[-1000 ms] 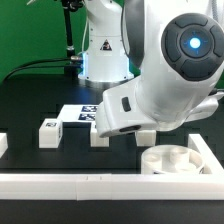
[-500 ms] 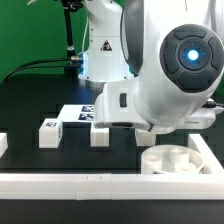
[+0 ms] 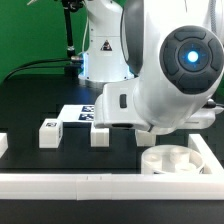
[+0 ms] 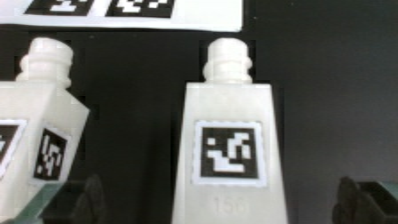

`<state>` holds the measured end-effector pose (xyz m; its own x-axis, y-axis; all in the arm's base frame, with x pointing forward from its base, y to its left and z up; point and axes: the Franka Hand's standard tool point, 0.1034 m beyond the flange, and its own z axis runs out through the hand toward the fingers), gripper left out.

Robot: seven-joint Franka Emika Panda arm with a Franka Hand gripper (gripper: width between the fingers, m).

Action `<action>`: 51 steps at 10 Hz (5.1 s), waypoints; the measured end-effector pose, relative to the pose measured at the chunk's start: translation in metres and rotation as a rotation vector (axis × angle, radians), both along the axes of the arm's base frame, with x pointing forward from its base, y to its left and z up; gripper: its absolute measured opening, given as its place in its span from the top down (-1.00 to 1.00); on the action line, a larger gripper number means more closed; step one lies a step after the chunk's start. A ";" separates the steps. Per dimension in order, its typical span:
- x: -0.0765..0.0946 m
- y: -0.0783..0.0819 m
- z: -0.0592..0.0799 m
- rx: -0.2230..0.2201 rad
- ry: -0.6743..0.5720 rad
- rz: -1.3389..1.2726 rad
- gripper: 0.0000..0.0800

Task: Assemble stool

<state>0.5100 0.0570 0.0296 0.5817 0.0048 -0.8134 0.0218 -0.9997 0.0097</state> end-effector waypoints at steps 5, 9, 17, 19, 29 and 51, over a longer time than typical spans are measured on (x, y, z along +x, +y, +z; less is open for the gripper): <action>-0.007 0.007 -0.015 0.007 0.151 -0.034 -0.62; -0.006 0.013 -0.016 0.016 0.125 -0.019 -0.62; -0.006 0.013 -0.016 0.016 0.126 -0.019 0.16; 0.001 0.011 -0.005 0.050 0.105 0.001 0.16; 0.079 0.021 0.101 0.126 -0.384 0.031 0.16; 0.119 0.043 0.074 0.154 -1.479 0.063 0.16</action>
Offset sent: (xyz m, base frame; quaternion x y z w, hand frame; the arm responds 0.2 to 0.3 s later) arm 0.0011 0.0014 -0.0155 0.0349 -0.0357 0.0712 0.9962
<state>0.6293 0.0997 0.1035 0.8552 0.0893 0.5106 0.1288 -0.9908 -0.0425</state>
